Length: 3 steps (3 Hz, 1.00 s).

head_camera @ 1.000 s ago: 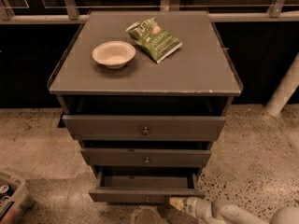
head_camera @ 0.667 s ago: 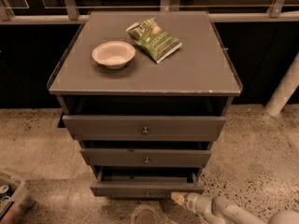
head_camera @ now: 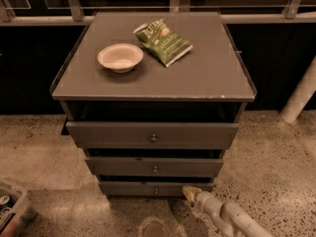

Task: Close bottom drawer

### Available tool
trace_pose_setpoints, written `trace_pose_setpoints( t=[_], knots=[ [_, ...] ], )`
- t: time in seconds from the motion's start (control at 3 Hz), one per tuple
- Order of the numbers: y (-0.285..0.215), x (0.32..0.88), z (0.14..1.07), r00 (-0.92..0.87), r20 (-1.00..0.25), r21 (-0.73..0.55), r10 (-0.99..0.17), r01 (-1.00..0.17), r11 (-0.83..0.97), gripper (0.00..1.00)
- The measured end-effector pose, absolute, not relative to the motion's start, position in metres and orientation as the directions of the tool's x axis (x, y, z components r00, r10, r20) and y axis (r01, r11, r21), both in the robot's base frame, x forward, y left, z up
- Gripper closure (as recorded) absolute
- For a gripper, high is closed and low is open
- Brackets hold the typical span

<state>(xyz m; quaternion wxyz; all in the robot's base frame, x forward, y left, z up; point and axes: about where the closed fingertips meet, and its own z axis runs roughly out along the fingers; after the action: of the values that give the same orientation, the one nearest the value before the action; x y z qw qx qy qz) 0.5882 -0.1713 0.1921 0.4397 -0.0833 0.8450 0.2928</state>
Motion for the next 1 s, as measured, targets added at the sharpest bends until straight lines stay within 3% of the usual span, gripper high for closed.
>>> trace_pose_setpoints(
  t=[0.67, 1.0],
  knots=[
    [-0.174, 0.619, 0.207, -0.528, -0.839, 0.38, 0.134, -0.39, 0.839, 1.0],
    [-0.182, 0.597, 0.198, -0.569, -0.808, 0.412, 0.151, -0.363, 0.836, 1.0]
  ],
)
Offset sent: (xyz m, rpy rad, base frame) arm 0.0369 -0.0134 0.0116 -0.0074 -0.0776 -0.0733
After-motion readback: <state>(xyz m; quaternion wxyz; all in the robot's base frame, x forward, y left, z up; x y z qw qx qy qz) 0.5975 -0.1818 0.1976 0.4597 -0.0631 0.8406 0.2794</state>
